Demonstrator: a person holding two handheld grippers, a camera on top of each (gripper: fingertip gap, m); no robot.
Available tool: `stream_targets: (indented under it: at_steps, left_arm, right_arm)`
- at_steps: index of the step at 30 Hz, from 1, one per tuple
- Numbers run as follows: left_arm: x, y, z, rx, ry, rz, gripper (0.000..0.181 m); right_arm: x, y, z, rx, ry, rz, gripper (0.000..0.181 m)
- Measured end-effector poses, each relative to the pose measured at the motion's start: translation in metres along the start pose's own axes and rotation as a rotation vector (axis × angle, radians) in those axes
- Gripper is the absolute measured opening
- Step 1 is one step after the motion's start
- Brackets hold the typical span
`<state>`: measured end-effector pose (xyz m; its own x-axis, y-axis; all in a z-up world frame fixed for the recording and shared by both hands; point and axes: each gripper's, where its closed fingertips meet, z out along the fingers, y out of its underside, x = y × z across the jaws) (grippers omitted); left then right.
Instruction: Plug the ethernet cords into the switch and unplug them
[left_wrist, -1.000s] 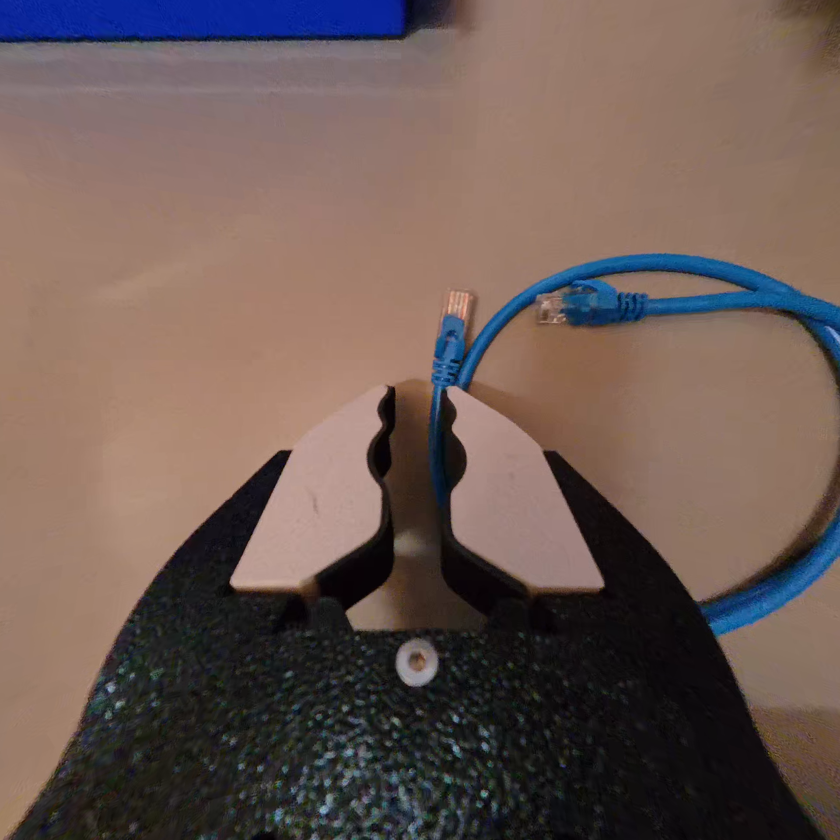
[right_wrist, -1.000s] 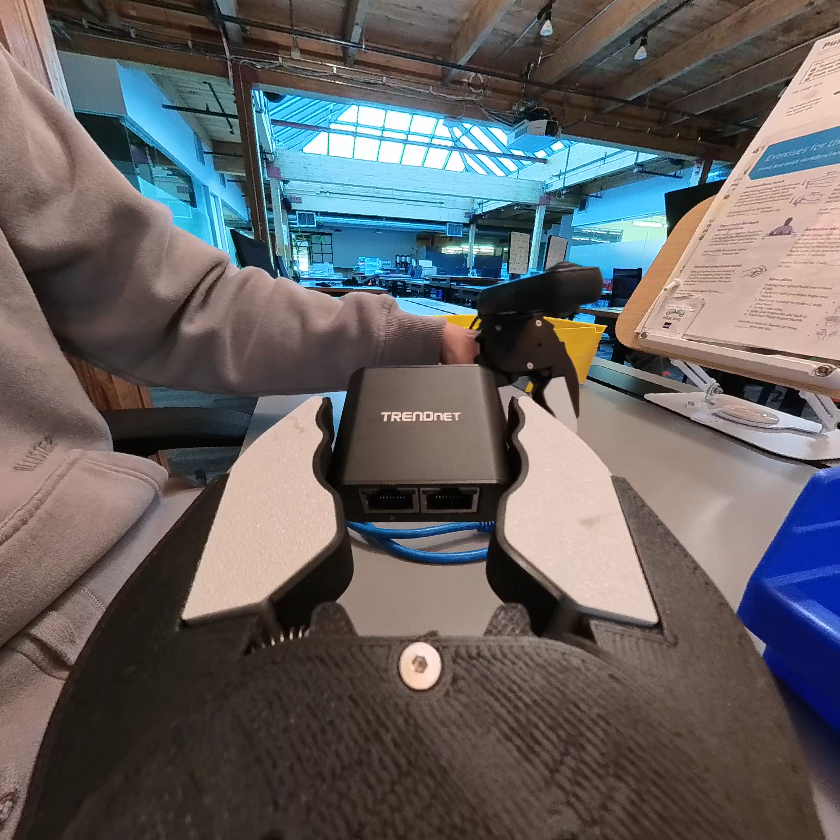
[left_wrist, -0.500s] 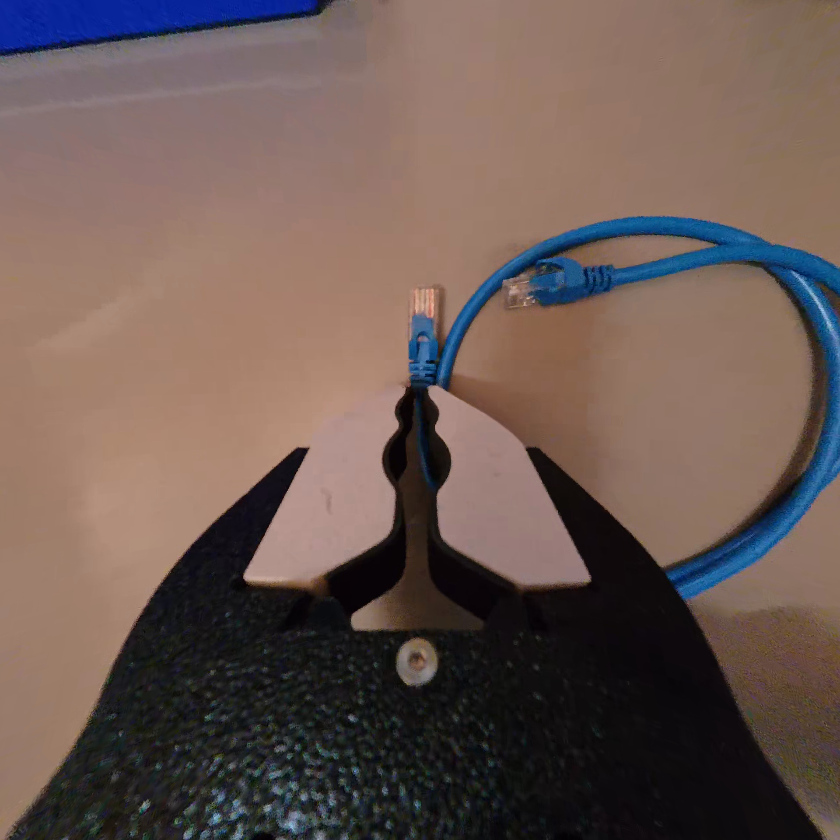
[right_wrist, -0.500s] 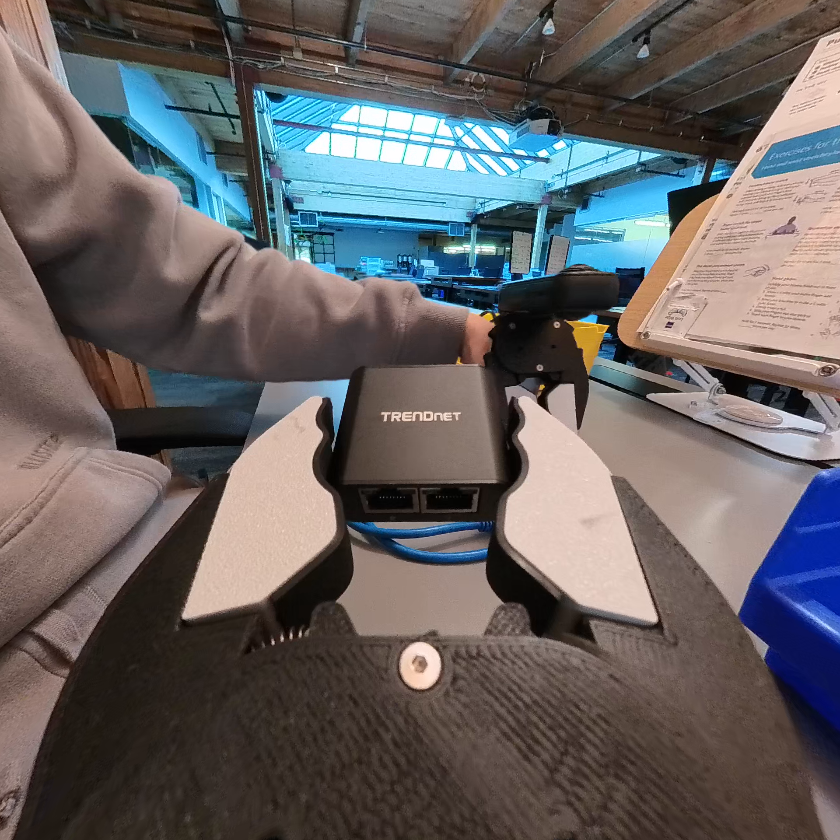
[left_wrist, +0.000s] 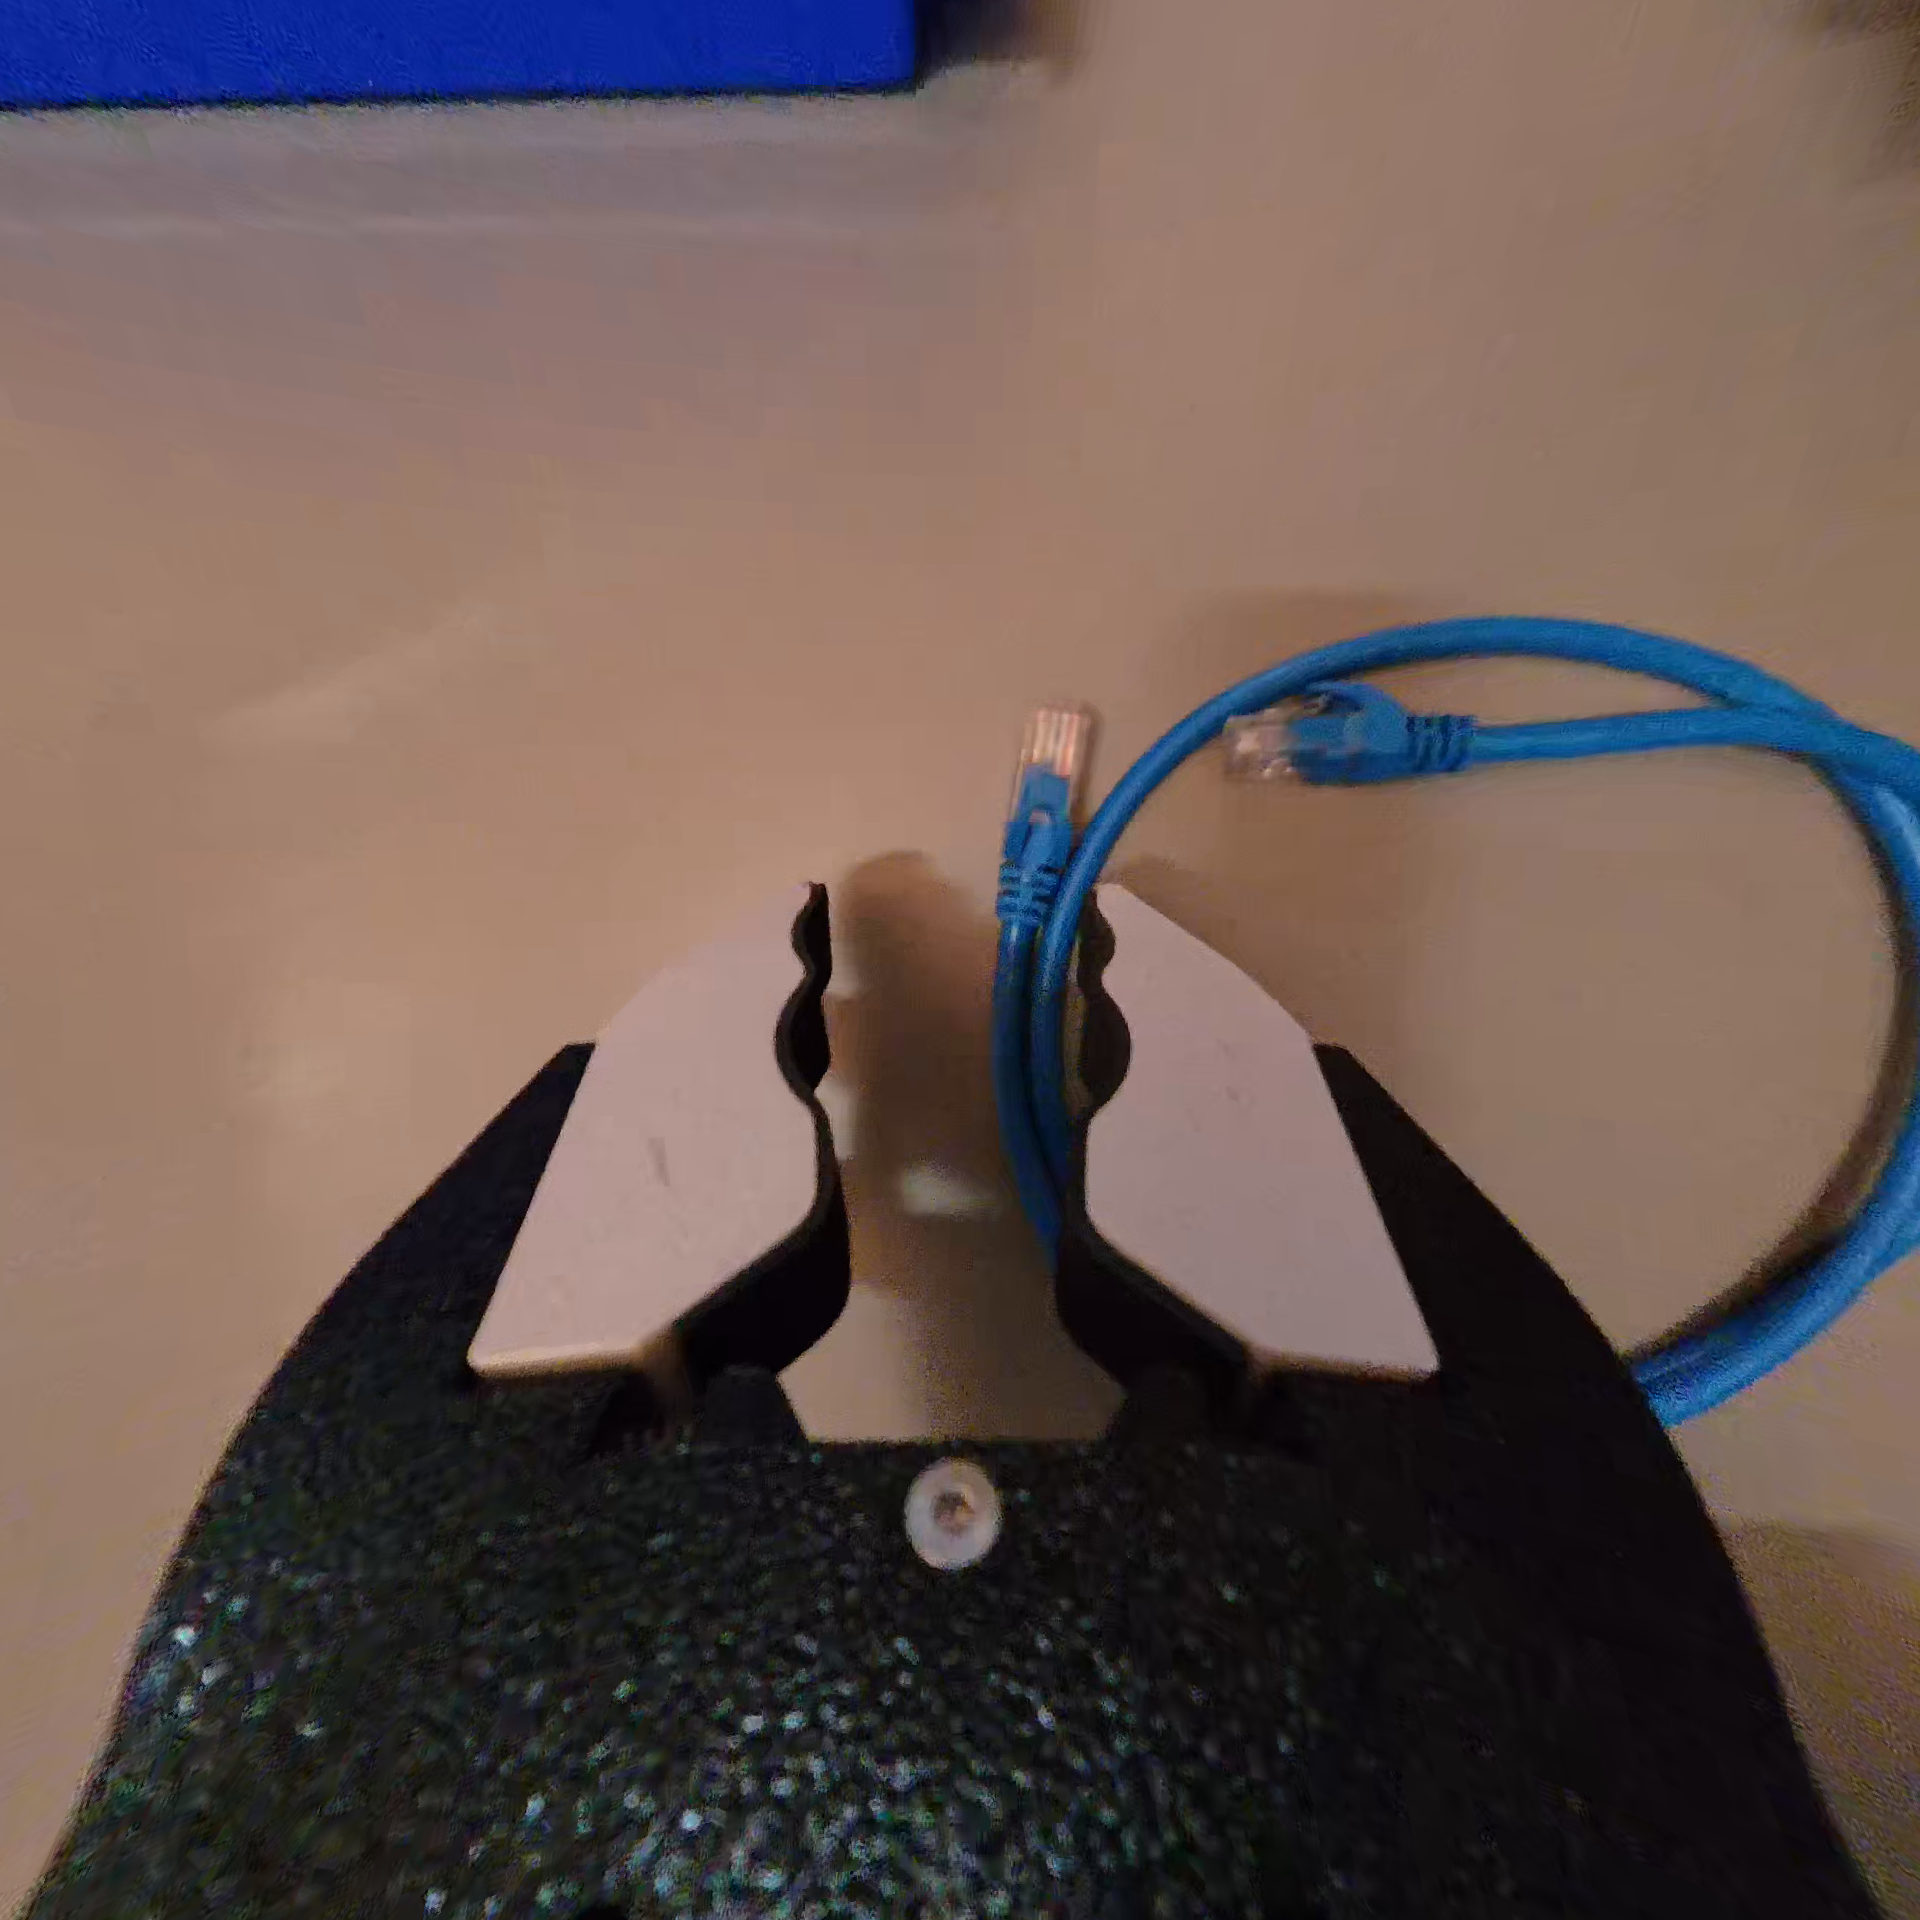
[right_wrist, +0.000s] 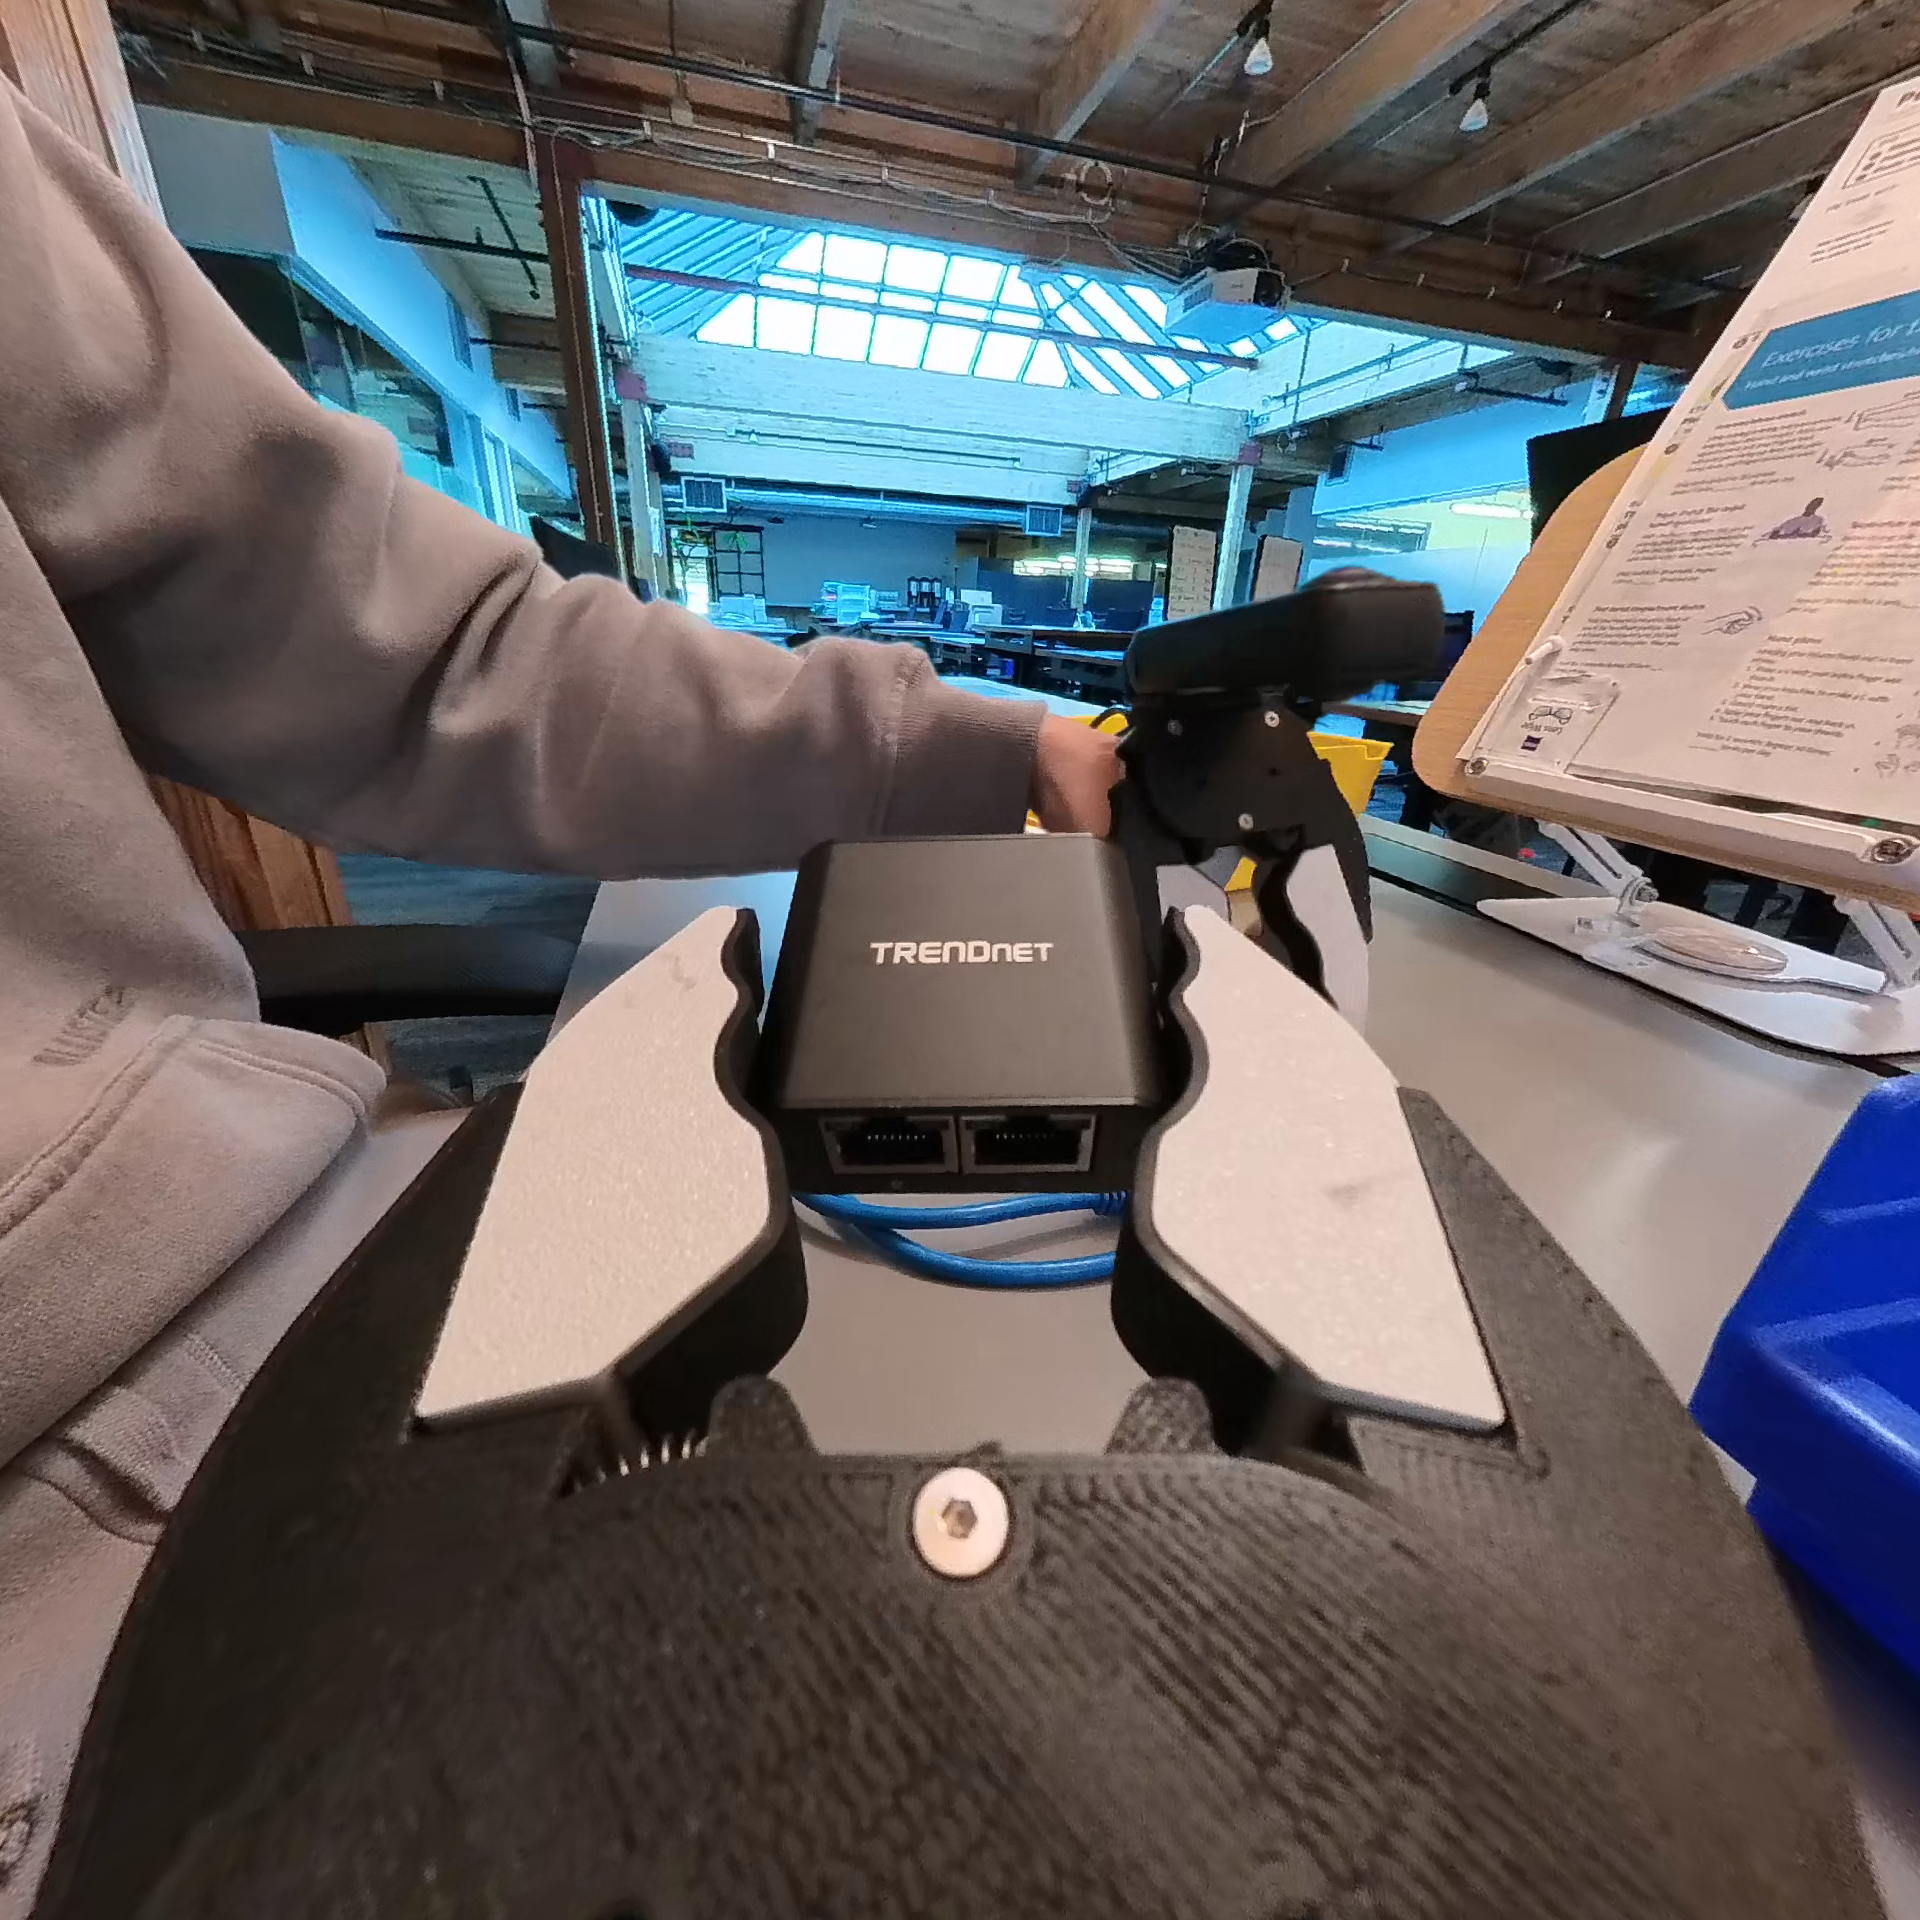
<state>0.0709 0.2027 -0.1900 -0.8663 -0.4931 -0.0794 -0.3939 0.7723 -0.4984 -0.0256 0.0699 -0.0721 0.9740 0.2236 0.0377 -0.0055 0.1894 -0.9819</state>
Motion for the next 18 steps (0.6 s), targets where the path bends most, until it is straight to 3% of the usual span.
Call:
stream_targets:
  at_steps: [2, 6, 8, 14, 18]
  left_arm:
    - [0.005, -0.008, 0.001, 0.035, 0.012, -0.009, 0.045]
    - [0.006, -0.006, 0.011, -0.033, 0.001, 0.006, 0.040]
    - [0.001, -0.010, 0.013, -0.018, -0.009, -0.040, 0.026]
    - [-0.017, -0.002, 0.017, -0.021, -0.051, -0.180, 0.012]
    - [-0.028, 0.005, 0.013, -0.049, -0.166, -0.129, 0.017]
  right_arm:
    - [0.000, 0.000, 0.000, 0.001, -0.002, 0.004, 0.074]
    - [0.001, -0.001, -0.001, 0.008, 0.000, 0.008, 0.074]
    - [0.001, -0.001, -0.001, 0.010, 0.001, 0.007, 0.074]
    - [0.001, -0.001, -0.001, 0.011, -0.001, 0.009, 0.074]
    - [0.002, -0.002, -0.002, 0.016, -0.001, 0.013, 0.074]
